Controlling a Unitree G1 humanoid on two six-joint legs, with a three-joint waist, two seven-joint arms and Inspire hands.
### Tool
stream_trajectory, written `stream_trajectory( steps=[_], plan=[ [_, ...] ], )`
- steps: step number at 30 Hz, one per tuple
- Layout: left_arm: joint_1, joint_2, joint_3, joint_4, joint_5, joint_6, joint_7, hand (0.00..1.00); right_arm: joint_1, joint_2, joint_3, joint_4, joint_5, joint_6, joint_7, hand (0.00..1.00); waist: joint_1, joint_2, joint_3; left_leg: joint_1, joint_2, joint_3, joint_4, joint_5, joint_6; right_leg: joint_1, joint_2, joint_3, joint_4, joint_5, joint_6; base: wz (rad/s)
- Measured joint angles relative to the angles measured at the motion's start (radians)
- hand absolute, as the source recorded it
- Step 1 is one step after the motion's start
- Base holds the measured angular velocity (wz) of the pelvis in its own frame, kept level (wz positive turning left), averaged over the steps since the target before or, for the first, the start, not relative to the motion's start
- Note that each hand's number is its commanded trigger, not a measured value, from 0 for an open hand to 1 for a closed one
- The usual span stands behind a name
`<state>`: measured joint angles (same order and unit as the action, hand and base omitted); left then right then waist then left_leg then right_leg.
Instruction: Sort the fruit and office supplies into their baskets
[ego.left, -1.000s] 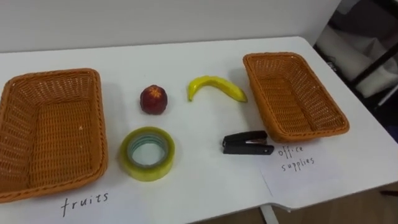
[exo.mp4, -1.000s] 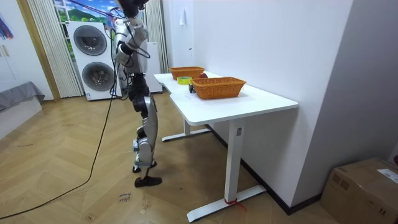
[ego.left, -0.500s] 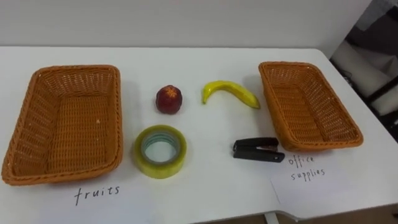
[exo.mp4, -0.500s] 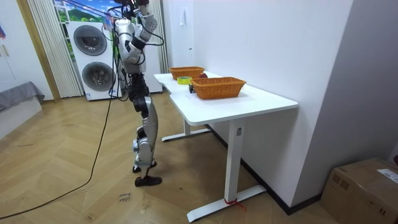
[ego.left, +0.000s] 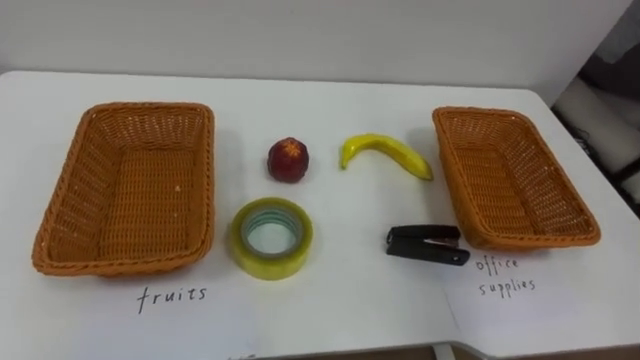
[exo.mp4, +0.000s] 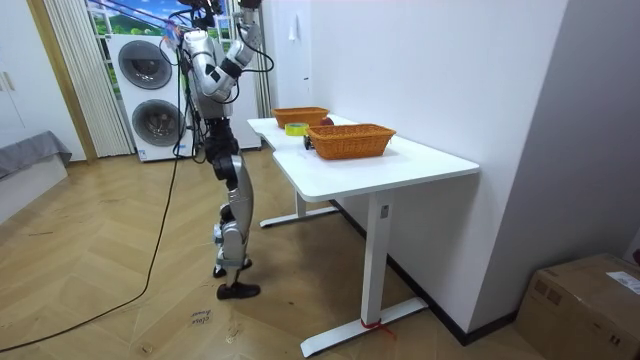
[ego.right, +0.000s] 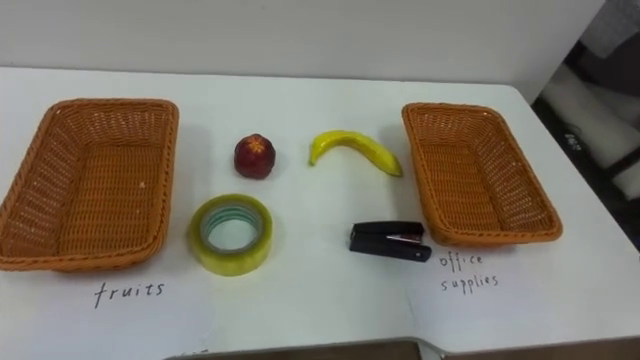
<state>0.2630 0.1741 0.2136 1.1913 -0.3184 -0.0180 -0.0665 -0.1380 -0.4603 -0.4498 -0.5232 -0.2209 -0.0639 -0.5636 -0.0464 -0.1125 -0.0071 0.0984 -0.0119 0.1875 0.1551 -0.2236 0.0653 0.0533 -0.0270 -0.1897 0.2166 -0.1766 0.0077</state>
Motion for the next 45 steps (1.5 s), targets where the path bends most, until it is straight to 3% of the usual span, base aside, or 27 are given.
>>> stream_trajectory(
  steps=[9, 15, 22, 27, 32, 45],
  plan=[
    [-0.002, 0.013, -0.001, 0.006, 0.006, -0.01, -0.033, 0.0, 0.0, 0.0, 0.109, -0.005, -0.066, 0.003, 0.175, 0.0, 0.022, -0.006, 0.0007, -0.003, -0.001, -0.006, 0.0, 0.0, 0.0, 0.006, -0.001, -0.006, -0.011, 0.001, 0.0, 0.0],
    [-0.005, 0.014, -0.002, 0.006, 0.008, -0.01, -0.033, 0.0, -0.004, -0.004, 0.12, -0.003, -0.06, 0.013, 0.258, 0.0, 0.028, -0.006, 0.001, -0.006, -0.001, -0.036, 0.008, 0.0, 0.0, 0.015, -0.001, -0.022, -0.016, 0.001, 0.0, 0.14],
    [-0.003, 0.018, -0.002, 0.006, 0.018, -0.01, -0.038, 0.0, -0.004, -0.006, 0.162, -0.003, -0.103, 0.024, 0.332, 0.0, 0.03, -0.009, 0.0025, -0.008, -0.001, -0.041, 0.009, 0.0, -0.001, 0.018, -0.001, -0.033, -0.019, 0.001, 0.0, 0.02],
    [-0.01, 0.027, -0.011, -0.005, 0.03, -0.01, -0.047, 0.0, -0.004, -0.006, 0.245, -0.004, -0.137, 0.037, 0.441, 0.0, 0.036, -0.015, 0.0036, -0.02, -0.002, -0.041, 0.012, 0.0, -0.001, 0.016, -0.001, -0.033, -0.031, 0.004, -0.002, 0.0],
    [-0.009, 0.028, -0.012, -0.028, 0.06, -0.009, -0.055, 0.0, -0.001, -0.006, 0.272, -0.002, -0.145, 0.045, 0.552, 0.0, 0.05, -0.015, 0.0037, -0.023, -0.002, -0.048, 0.016, 0.0, -0.001, 0.017, -0.001, -0.033, -0.031, 0.005, -0.001, 0.05],
    [-0.032, 0.047, -0.058, -0.03, 0.074, 0.012, -0.062, 0.0, 0.025, -0.006, 0.351, 0.032, -0.142, 0.122, 0.826, 0.0, 0.063, -0.015, 0.0058, -0.033, -0.002, -0.054, 0.012, 0.0, -0.001, 0.01, 0.0, -0.03, -0.032, 0.005, -0.001, 0.01]
  ],
)
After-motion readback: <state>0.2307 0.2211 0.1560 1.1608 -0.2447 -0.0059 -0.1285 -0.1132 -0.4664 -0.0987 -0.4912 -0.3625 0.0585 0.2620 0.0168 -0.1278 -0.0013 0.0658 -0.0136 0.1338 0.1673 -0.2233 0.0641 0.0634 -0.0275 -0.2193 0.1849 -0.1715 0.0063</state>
